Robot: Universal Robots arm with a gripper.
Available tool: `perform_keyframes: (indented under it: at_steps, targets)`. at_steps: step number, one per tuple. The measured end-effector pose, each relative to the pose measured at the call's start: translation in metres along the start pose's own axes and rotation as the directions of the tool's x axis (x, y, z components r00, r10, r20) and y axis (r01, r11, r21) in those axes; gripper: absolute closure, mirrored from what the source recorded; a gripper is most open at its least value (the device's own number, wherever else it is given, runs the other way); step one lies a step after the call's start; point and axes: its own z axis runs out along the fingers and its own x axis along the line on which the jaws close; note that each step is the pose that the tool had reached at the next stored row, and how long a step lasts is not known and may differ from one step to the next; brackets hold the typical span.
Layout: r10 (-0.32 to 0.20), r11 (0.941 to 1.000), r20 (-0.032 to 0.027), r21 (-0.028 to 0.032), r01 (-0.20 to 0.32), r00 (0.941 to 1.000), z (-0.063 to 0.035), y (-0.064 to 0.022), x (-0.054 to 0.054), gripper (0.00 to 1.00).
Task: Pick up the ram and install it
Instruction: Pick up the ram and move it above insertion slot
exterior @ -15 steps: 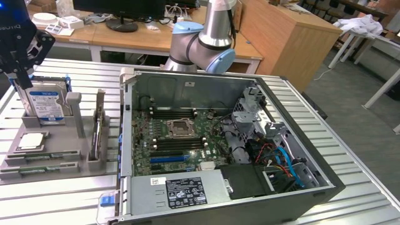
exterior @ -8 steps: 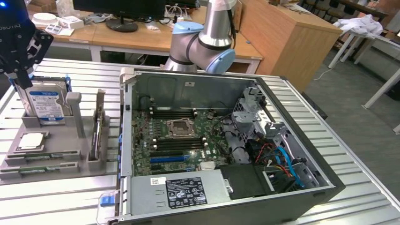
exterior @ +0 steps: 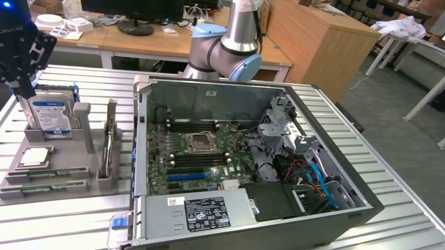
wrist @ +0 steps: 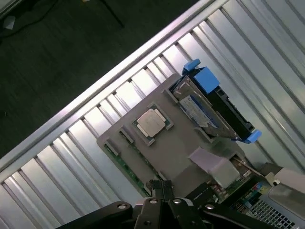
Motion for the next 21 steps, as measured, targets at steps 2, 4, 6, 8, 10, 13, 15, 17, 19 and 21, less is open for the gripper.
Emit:
perform_keyframes:
  at_steps: [2, 4, 6, 8, 10, 13, 15, 17, 19, 21]
  targets:
    - [-0.034, 0.9994, -0.0015, -0.0007, 0.034, 0.9994, 0.0001, 0.0, 0.0, 0.89]
    - [-0.072, 0.9974, -0.0031, -0.0016, 0.072, 0.9974, 0.0002, 0.0, 0.0, 0.89]
    - [-0.107, 0.9942, -0.0046, -0.0025, 0.107, 0.9942, 0.0002, 0.0, 0.0, 0.89]
    - [-0.143, 0.9897, -0.0061, -0.0035, 0.143, 0.9897, 0.0003, 0.0, 0.0, 0.89]
    - [-0.18, 0.9837, -0.0076, -0.0045, 0.18, 0.9837, 0.0004, 0.0, 0.0, 0.89]
    - [-0.247, 0.9689, -0.0103, -0.0065, 0.247, 0.9689, 0.0006, 0.0, 0.0, 0.89]
    - [-0.282, 0.9594, -0.0116, -0.0076, 0.282, 0.9594, 0.0007, -0.0001, 0.0, 0.89]
    - [-0.314, 0.9493, -0.0128, -0.0088, 0.314, 0.9492, 0.0007, 0.0, 0.0, 0.89]
    - [-0.345, 0.9385, -0.0139, -0.0099, 0.345, 0.9384, 0.0008, 0.0, 0.0, 0.89]
    - [-0.377, 0.9262, -0.015, -0.011, 0.377, 0.9261, 0.001, 0.0, 0.0, 0.89]
